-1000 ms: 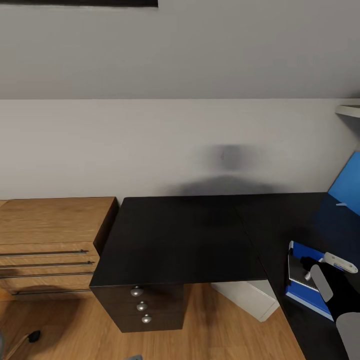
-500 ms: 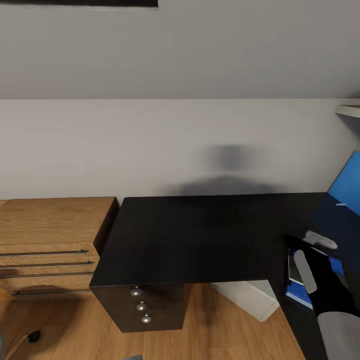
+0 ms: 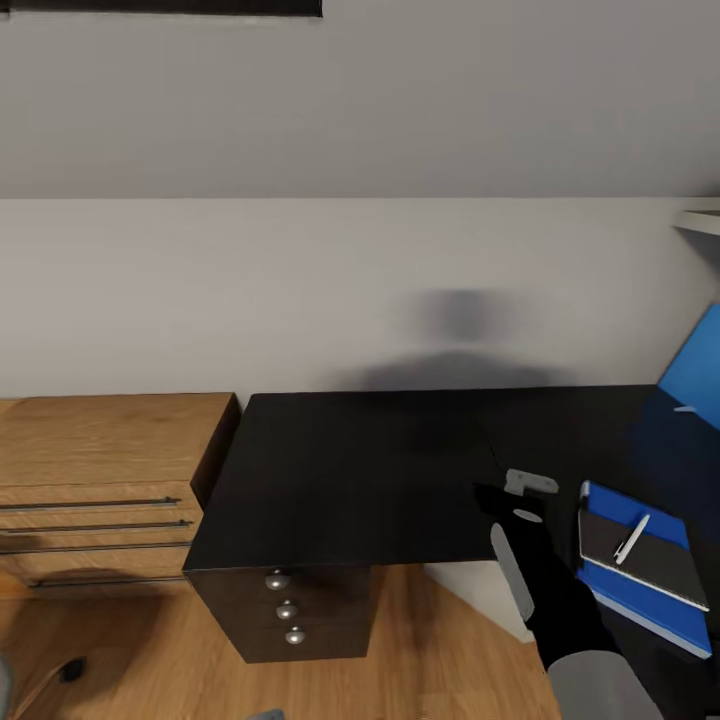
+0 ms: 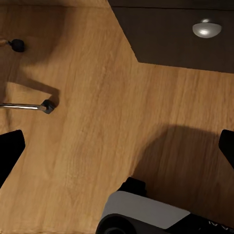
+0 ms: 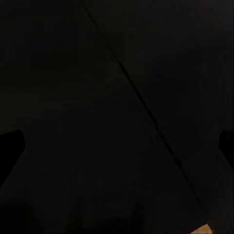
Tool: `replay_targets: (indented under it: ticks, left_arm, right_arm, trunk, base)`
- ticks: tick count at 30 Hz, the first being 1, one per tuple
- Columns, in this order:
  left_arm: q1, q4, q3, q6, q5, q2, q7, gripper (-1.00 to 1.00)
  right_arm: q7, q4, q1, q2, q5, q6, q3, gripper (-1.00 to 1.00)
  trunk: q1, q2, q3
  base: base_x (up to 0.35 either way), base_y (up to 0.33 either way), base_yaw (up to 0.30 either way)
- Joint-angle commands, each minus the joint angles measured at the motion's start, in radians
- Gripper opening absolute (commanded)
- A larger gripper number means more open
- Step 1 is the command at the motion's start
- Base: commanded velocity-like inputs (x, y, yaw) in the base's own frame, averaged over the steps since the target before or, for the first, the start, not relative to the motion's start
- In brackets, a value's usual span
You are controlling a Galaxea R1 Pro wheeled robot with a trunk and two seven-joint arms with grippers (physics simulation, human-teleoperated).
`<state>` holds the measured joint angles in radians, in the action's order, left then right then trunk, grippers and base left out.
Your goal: In the bedroom, organize the workspace by keeping the computer under the desk, ensuring the monitor is on the desk, placing the keyboard on the desk next to the monitor, placing the mouse on the desk next to the keyboard, moving the folder from the swivel chair onto the desk next to the mouse, stacking the notebook on top of the folder with the pen on top of the notebook, and positioning the swivel chair next to the desk.
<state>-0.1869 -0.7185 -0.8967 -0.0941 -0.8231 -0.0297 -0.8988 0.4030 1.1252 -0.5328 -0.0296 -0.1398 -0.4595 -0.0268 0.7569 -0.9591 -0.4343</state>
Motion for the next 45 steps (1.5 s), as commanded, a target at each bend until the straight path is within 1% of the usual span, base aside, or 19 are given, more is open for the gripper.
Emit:
replay_targets:
  ticks: [1, 6, 10, 13, 15, 19, 21, 22, 27, 30, 32, 33, 37, 38, 39, 41, 42, 43, 45]
  left_arm:
    - [-0.002, -0.001, -0.005, -0.010, -0.012, -0.002, -0.004, 1.00]
    - [-0.002, 0.002, 0.000, -0.010, -0.018, -0.003, -0.003, 1.00]
    - [-0.002, 0.005, 0.001, -0.010, -0.019, -0.004, -0.003, 1.00]
    - [-0.002, 0.051, 0.003, -0.011, -0.016, -0.004, 0.000, 1.00]
    - [-0.002, 0.084, 0.008, -0.012, -0.014, -0.007, 0.038, 1.00]
    - [-0.002, 0.097, 0.027, -0.011, -0.014, -0.008, 0.095, 1.00]
    - [-0.002, 0.099, 0.045, -0.010, -0.014, -0.009, 0.109, 1.00]
    - [-0.002, 0.101, 0.064, -0.009, -0.013, -0.009, 0.119, 1.00]
    - [-0.002, 0.101, 0.075, -0.015, -0.009, -0.012, 0.124, 1.00]
    - [-0.002, 0.097, 0.075, -0.058, -0.006, -0.012, 0.123, 1.00]
    - [-0.002, 0.095, 0.075, -0.106, -0.005, -0.010, 0.122, 1.00]
    - [-0.002, 0.095, 0.075, -0.113, -0.006, -0.010, 0.122, 1.00]
    - [-0.002, 0.101, 0.079, -0.134, -0.011, -0.013, 0.122, 1.00]
    - [-0.002, 0.109, 0.080, -0.138, -0.013, -0.013, 0.122, 1.00]
    - [-0.002, 0.116, 0.081, -0.140, -0.014, -0.014, 0.122, 1.00]
    - [-0.002, 0.169, 0.081, -0.145, -0.016, -0.014, 0.123, 1.00]
    - [-0.002, 0.187, 0.081, -0.146, -0.017, -0.013, 0.124, 1.00]
    - [-0.002, 0.224, 0.082, -0.148, -0.017, -0.013, 0.124, 1.00]
    - [-0.002, 0.258, 0.082, -0.149, -0.017, -0.012, 0.126, 1.00]
  right_arm:
    - [0.006, 0.002, 0.001, -0.001, -0.009, -0.002, 0.001, 1.00]
    - [0.008, 0.001, 0.002, -0.008, -0.009, 0.002, 0.020, 1.00]
    - [0.008, 0.000, 0.002, -0.011, -0.009, 0.003, 0.024, 1.00]
    - [0.008, -0.002, 0.002, -0.012, -0.009, 0.004, 0.028, 1.00]
    - [0.008, -0.002, 0.002, -0.013, -0.009, 0.004, 0.029, 1.00]
    - [0.008, -0.002, 0.002, -0.013, -0.009, 0.004, 0.029, 1.00]
    - [0.008, -0.002, 0.002, -0.012, -0.009, 0.004, 0.029, 1.00]
    - [0.007, -0.002, 0.002, -0.012, -0.009, 0.004, 0.029, 1.00]
    - [0.004, -0.011, 0.002, -0.012, -0.009, 0.004, 0.029, 1.00]
    - [0.002, -0.025, 0.006, -0.012, -0.008, 0.006, 0.030, 1.00]
    - [0.001, -0.056, 0.016, -0.012, -0.007, 0.020, 0.042, 1.00]
    - [0.001, -0.065, 0.021, -0.011, -0.006, 0.028, 0.047, 1.00]
    - [-0.001, -0.106, 0.068, -0.010, -0.005, 0.116, 0.078, 1.00]
    - [-0.001, -0.117, 0.097, -0.009, -0.005, 0.171, 0.089, 1.00]
    - [0.000, -0.120, 0.114, -0.009, -0.004, 0.201, 0.095, 1.00]
    - [0.000, -0.134, 0.192, -0.009, -0.003, 0.319, 0.121, 1.00]
    - [0.000, -0.138, 0.212, -0.009, -0.003, 0.346, 0.129, 1.00]
    - [0.001, -0.152, 0.249, -0.009, -0.003, 0.397, 0.144, 1.00]
    - [0.002, -0.171, 0.279, -0.009, -0.003, 0.443, 0.159, 1.00]
  trunk:
    - [0.000, -0.001, 0.000]
    - [0.000, -0.001, 0.004]
    - [0.000, -0.001, 0.006]
    - [0.000, -0.001, 0.006]
    - [0.000, -0.001, 0.006]
    - [0.000, -0.001, 0.006]
    - [0.000, -0.001, 0.006]
    - [0.000, -0.001, 0.006]
    - [0.000, -0.001, 0.006]
    - [0.000, -0.001, 0.006]
    - [0.000, -0.001, 0.006]
    - [-0.004, 0.006, 0.009]
    - [-0.019, 0.034, 0.022]
    - [-0.023, 0.041, 0.025]
    - [-0.027, 0.048, 0.028]
    - [-0.035, 0.062, 0.035]
    - [-0.039, 0.069, 0.038]
    - [-0.042, 0.076, 0.041]
    - [-0.050, 0.090, 0.047]
  base:
    - [-0.215, 0.201, 0.140]
    - [-0.258, 0.224, 0.215]
    - [-0.274, 0.220, 0.255]
    - [-0.280, 0.214, 0.273]
    - [-0.281, 0.212, 0.274]
    - [-0.281, 0.212, 0.172]
    - [-0.282, 0.211, 0.063]
    - [-0.282, 0.211, 0.016]
    - [-0.198, 0.145, 0.005]
    - [-0.027, 0.019, 0.000]
    - [-0.011, 0.008, 0.000]
    - [-0.007, 0.005, 0.000]
    - [-0.004, 0.002, 0.000]
    - [-0.001, 0.001, 0.000]
    - [-0.001, 0.001, 0.000]
    - [0.000, 0.000, 0.000]
    - [0.000, 0.000, 0.000]
    - [0.000, 0.000, 0.000]
    - [0.000, 0.000, 0.000]
